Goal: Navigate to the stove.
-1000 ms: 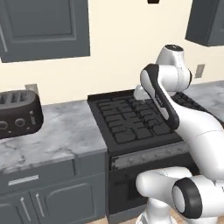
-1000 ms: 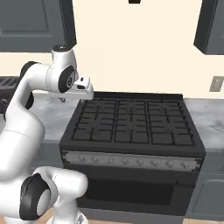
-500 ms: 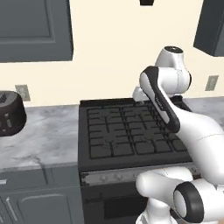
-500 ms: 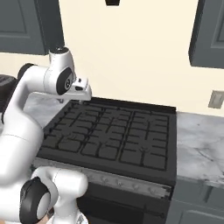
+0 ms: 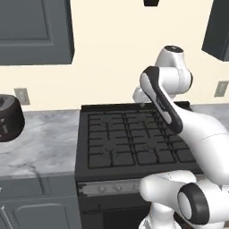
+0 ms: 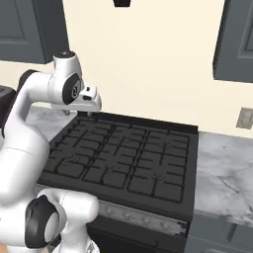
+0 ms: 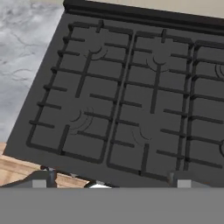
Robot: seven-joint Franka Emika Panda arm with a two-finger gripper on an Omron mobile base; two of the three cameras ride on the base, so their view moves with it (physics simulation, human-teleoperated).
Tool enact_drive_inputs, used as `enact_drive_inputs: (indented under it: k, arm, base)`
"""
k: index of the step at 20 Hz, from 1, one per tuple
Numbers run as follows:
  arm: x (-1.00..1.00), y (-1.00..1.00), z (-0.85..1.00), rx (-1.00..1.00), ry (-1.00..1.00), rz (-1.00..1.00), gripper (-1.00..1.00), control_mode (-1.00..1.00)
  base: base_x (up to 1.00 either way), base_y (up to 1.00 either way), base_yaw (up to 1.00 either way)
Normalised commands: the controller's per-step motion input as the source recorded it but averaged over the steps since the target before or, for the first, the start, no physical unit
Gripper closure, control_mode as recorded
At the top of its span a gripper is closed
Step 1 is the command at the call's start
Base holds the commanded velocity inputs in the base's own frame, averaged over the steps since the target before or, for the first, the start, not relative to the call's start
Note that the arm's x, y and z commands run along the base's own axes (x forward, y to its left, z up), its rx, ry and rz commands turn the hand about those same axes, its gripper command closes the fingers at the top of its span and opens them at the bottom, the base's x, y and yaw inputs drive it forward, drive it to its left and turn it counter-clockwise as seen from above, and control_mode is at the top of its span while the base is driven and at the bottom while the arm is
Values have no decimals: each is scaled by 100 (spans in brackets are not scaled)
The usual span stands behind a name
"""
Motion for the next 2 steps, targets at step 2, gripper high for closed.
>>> enact_drive_inputs:
  k: [2]
  arm:
    - [0, 0, 0, 0, 0, 0, -100, 100]
  base:
    - [77, -4, 0]
